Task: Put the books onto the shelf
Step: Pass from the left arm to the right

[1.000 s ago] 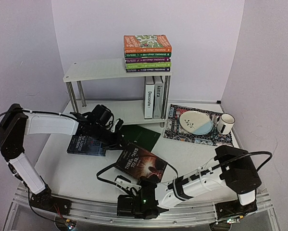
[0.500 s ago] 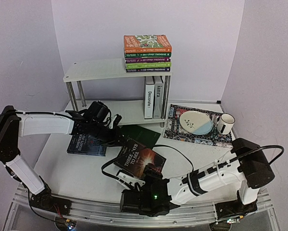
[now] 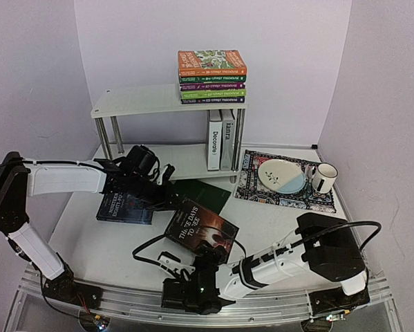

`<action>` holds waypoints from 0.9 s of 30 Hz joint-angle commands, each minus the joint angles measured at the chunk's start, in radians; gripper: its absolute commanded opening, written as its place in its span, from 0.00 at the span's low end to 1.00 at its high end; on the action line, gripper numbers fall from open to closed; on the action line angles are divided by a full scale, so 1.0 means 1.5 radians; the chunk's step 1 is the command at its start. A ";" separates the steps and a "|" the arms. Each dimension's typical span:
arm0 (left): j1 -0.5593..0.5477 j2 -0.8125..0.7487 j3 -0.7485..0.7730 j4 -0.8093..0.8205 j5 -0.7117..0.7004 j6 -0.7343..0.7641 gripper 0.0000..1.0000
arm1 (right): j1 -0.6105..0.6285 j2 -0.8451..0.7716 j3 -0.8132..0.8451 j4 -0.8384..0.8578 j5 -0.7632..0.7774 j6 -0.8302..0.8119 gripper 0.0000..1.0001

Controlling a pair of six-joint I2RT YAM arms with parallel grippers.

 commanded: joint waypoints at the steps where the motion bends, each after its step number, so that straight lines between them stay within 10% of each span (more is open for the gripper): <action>1: 0.004 -0.007 0.019 0.015 0.018 -0.008 0.03 | -0.026 0.018 0.017 -0.044 0.051 0.027 0.98; 7: 0.004 -0.001 0.020 0.015 0.021 -0.007 0.03 | -0.042 0.041 -0.004 -0.056 0.069 0.039 0.86; 14: 0.004 0.010 0.026 0.015 0.024 -0.007 0.03 | -0.033 0.006 -0.010 -0.061 0.121 0.045 0.00; 22: 0.004 0.001 0.035 0.015 0.008 -0.008 0.18 | -0.024 -0.100 -0.046 -0.061 0.114 0.061 0.00; 27: 0.003 -0.074 0.015 0.015 -0.073 -0.018 0.62 | -0.026 -0.176 -0.052 -0.049 0.082 0.034 0.00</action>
